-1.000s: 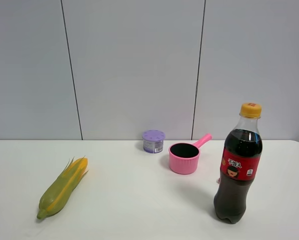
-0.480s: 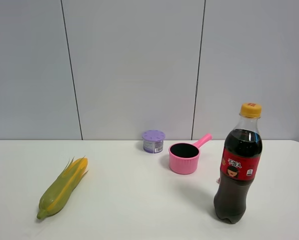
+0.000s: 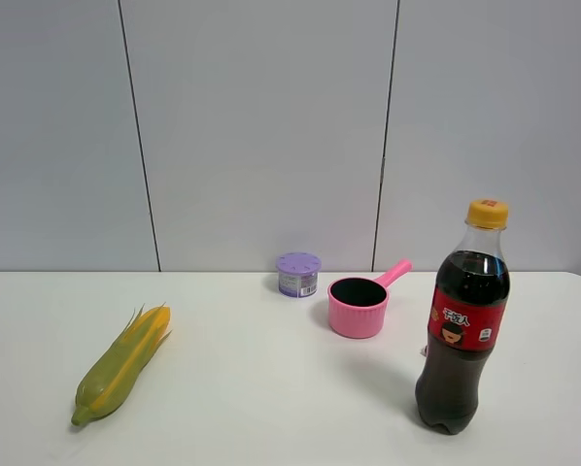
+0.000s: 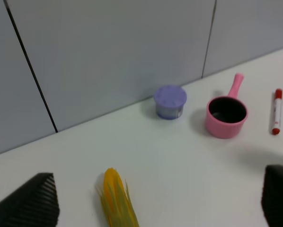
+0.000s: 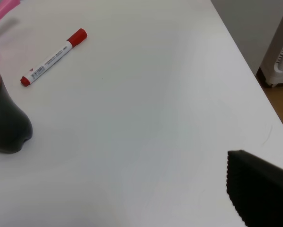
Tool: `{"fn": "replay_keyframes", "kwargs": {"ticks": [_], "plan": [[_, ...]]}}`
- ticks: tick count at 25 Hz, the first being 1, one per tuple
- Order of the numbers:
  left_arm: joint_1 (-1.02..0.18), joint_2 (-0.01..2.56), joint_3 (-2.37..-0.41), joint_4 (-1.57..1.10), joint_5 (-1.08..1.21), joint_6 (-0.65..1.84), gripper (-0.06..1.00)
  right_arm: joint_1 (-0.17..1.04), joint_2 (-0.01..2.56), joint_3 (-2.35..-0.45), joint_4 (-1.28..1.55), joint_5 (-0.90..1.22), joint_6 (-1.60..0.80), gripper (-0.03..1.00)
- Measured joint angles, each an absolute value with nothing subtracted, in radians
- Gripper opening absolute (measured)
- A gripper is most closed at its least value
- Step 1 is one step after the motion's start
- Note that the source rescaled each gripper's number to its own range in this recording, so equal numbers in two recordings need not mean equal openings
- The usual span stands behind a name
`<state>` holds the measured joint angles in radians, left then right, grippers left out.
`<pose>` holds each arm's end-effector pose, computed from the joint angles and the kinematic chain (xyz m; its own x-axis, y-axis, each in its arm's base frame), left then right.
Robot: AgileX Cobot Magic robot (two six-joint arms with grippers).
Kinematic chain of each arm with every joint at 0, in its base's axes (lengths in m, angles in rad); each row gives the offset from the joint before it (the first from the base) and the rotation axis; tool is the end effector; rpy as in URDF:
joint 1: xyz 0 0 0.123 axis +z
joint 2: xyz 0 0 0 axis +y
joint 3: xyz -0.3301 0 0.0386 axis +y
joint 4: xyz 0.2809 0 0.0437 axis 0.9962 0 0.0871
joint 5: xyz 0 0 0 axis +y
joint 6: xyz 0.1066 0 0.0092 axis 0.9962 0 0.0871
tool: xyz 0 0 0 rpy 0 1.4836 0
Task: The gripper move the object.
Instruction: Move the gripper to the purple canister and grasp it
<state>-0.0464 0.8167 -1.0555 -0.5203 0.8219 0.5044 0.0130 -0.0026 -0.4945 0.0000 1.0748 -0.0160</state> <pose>0.1535 -0.0462 0.4578 -0.3588 0.1398 -0.9229 0.4257 0.9044 -0.0285 -0.0098 -0.0001 0.2826 -0.4708 -0.0221 -0.8820 -0.0205 0.9997 -0.0141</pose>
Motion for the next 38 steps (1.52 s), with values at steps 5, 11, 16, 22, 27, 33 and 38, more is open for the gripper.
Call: {"fn": "replay_keyframes", "kwargs": {"ticks": [5, 11, 16, 22, 27, 33, 38], "plan": [[-0.046, 1.023, -1.206, -0.498, 0.82, 0.521, 0.6, 0.013, -0.003, -0.494, 0.0, 1.075, -0.016, 1.0], [-0.046, 1.221, -1.332, -0.492, 0.821, 0.538, 0.6, 0.013, -0.003, -0.494, 0.0, 1.075, -0.016, 1.0], [-0.085, 1.376, -1.509, -0.394, 0.834, 0.446, 0.6, 0.013, -0.003, -0.494, 0.0, 1.075, -0.016, 1.0], [-0.199, 1.636, -1.856, -0.248, 0.98, 0.235, 0.6, 0.013, -0.003, -0.494, 0.0, 1.075, -0.016, 1.0], [-0.318, 1.857, -2.122, -0.155, 1.093, 0.027, 0.6, 0.013, -0.003, -0.494, 0.0, 1.075, -0.016, 1.0], [-0.447, 2.064, -2.248, -0.104, 1.087, -0.088, 0.59, 0.013, -0.003, -0.494, 0.0, 1.075, -0.016, 1.0], [-0.517, 2.191, -2.256, -0.104, 0.991, -0.064, 0.6, 0.013, -0.003, -0.494, 0.0, 1.075, -0.016, 1.0]]}}
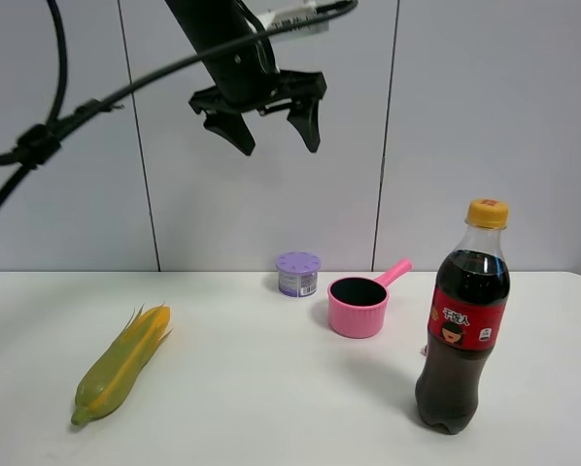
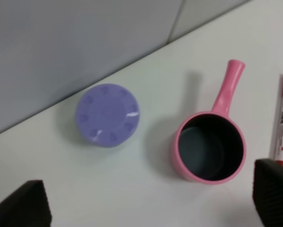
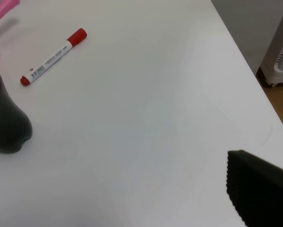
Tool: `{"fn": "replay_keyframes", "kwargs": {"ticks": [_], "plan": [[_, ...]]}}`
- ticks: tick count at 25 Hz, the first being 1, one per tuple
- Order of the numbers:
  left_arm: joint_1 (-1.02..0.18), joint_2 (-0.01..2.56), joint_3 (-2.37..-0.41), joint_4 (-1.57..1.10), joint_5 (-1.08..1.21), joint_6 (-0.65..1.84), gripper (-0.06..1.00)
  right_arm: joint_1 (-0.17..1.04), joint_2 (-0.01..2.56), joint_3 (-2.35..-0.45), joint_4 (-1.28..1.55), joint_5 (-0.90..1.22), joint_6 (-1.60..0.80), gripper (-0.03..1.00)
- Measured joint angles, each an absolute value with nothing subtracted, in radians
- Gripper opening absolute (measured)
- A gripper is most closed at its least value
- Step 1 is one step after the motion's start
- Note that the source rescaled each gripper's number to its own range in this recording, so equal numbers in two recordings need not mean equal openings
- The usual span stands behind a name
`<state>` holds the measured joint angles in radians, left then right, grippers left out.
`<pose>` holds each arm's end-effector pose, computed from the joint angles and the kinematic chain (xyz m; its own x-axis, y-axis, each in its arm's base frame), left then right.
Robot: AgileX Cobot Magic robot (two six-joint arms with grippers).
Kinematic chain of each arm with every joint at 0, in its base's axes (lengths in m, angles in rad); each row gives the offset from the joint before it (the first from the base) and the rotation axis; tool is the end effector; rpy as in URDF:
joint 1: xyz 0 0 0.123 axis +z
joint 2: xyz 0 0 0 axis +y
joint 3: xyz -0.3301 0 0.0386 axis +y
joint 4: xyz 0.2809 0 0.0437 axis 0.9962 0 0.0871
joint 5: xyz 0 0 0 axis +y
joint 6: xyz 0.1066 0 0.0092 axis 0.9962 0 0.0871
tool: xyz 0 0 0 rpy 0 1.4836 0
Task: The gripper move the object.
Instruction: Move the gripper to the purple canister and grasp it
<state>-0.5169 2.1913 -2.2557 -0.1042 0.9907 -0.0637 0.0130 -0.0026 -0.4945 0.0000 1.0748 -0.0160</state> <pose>0.4928 -0.2909 0.3516 -0.7062 0.2632 -0.6573 0.4611 0.8754 -0.1450 -0.0098 -0.0001 0.2826 -0.4708 -0.0221 -0.8820 -0.0205 0.9997 -0.0141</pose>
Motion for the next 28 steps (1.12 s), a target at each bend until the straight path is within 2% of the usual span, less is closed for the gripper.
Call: {"fn": "replay_keyframes", "kwargs": {"ticks": [4, 6, 14, 28], "plan": [[-0.531, 2.286, -2.256, -0.105, 0.895, -0.062, 0.9, 0.013, -0.003, -0.494, 0.0, 1.075, -0.016, 1.0], [-0.531, 2.327, -2.256, -0.104, 0.848, -0.063, 0.96, 0.013, -0.003, -0.494, 0.0, 1.075, -0.016, 1.0], [-0.529, 2.44, -2.256, -0.073, 0.681, -0.195, 1.0, 0.013, -0.003, -0.494, 0.0, 1.075, -0.016, 1.0], [-0.527, 2.552, -2.256, 0.044, 0.532, -0.221, 1.0, 0.013, -0.003, -0.494, 0.0, 1.075, -0.016, 1.0]]}}
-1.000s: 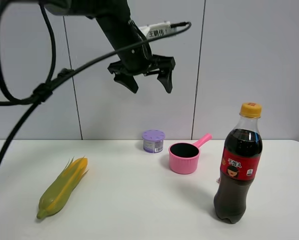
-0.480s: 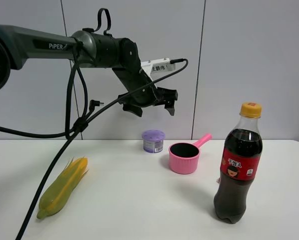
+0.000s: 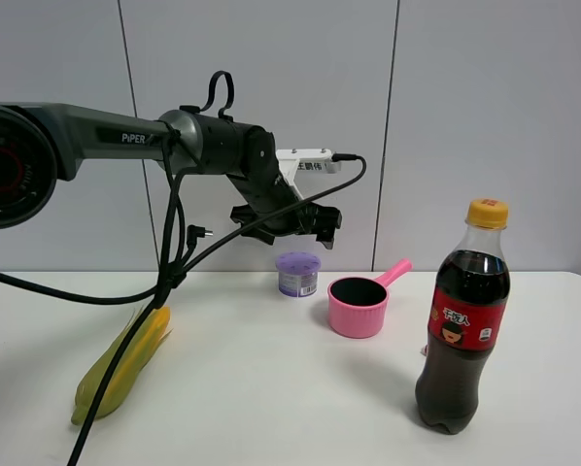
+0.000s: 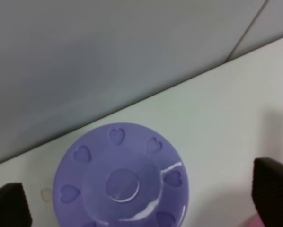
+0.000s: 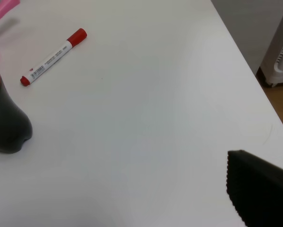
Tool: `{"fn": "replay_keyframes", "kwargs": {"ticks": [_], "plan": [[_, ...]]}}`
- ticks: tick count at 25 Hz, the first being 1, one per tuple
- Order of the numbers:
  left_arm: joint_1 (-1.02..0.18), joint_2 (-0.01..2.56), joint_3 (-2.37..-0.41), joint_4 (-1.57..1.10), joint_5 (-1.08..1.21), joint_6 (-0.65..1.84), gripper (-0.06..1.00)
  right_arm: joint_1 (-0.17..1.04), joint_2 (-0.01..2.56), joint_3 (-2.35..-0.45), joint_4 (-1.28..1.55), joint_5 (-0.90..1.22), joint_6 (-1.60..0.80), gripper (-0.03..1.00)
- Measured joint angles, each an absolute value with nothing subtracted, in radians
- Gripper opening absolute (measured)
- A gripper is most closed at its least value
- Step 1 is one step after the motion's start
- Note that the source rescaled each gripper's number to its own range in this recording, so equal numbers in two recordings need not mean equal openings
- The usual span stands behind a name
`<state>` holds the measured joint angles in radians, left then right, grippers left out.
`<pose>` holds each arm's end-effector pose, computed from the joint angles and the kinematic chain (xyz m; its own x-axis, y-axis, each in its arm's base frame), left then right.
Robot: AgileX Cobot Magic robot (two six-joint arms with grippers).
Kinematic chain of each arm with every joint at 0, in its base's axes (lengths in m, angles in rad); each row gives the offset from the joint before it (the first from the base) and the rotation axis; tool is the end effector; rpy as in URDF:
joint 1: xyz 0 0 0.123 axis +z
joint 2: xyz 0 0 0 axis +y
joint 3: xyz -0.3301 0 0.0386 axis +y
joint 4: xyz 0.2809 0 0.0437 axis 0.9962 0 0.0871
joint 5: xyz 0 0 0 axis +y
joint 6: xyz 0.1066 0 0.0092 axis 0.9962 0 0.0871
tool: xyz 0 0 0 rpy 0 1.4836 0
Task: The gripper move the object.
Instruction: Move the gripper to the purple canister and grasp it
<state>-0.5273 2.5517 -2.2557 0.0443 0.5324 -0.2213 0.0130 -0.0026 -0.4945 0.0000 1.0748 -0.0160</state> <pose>0.5682 -0.3281 0.1621 -0.6624 0.1751 -0.7284 0.3744 0.9196 -0.1195 -0.0098 -0.0001 0.2826 -0.4708 -0.0221 -0.8820 -0.0205 0.9997 -0.0141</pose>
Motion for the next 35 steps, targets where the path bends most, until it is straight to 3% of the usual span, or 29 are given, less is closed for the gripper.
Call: {"fn": "replay_keyframes", "kwargs": {"ticks": [35], "plan": [[-0.527, 2.656, -2.257, 0.163, 0.372, -0.195, 1.0, 0.013, -0.003, -0.494, 0.0, 1.075, -0.016, 1.0]]}}
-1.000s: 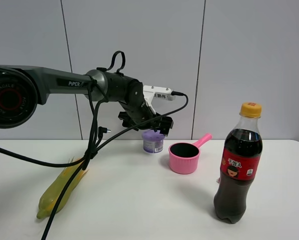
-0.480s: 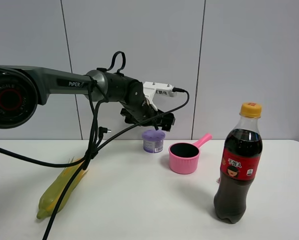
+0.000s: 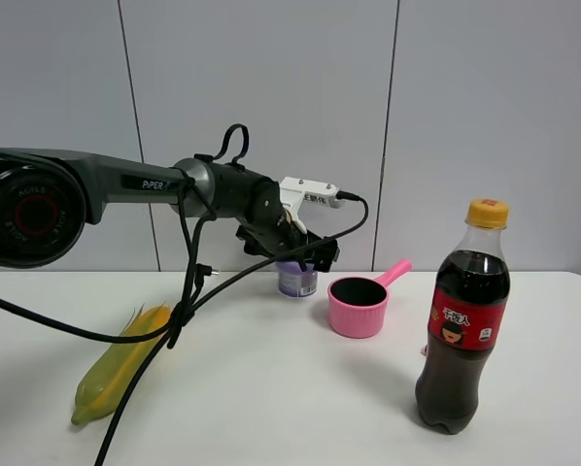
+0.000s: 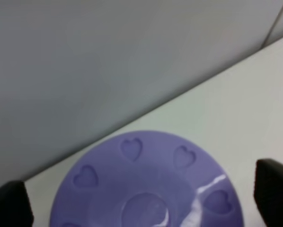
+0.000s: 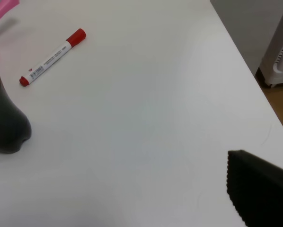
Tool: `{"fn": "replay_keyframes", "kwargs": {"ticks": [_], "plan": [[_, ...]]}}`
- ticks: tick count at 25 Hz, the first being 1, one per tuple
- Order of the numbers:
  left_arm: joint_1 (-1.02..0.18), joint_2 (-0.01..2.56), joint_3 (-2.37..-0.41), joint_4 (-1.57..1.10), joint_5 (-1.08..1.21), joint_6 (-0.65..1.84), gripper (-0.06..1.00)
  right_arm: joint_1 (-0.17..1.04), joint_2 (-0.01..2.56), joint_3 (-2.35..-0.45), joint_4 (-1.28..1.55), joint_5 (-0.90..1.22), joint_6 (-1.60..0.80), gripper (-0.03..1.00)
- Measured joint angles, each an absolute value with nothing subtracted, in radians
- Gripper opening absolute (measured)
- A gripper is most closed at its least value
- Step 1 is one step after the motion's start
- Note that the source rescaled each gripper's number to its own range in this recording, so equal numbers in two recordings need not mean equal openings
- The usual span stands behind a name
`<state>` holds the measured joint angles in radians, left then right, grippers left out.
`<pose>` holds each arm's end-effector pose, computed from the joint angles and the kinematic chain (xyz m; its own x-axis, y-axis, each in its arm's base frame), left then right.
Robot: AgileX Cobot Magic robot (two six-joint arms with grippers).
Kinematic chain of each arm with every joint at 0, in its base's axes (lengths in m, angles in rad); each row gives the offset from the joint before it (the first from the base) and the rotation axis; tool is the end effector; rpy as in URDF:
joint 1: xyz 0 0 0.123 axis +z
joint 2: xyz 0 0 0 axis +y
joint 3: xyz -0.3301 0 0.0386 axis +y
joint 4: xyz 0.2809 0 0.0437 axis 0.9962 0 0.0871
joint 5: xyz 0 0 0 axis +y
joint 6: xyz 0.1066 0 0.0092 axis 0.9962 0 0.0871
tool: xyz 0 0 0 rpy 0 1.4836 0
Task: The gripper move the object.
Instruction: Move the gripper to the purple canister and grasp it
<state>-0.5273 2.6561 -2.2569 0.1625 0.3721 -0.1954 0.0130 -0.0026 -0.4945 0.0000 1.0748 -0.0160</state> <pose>0.5811 -0.3311 0.1068 -0.5629 0.2771 -0.7787 0.4385 0.8987 0.0028 -0.0098 -0.0001 0.2826 -0.4708 -0.0221 -0.8820 -0.0205 0.9997 -0.0141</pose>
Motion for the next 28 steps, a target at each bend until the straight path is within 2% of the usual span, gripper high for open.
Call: {"fn": "replay_keyframes", "kwargs": {"ticks": [28], "plan": [[-0.507, 2.696, -2.257, 0.172, 0.315, -0.183, 1.0, 0.013, -0.003, -0.494, 0.0, 1.075, -0.016, 1.0]]}}
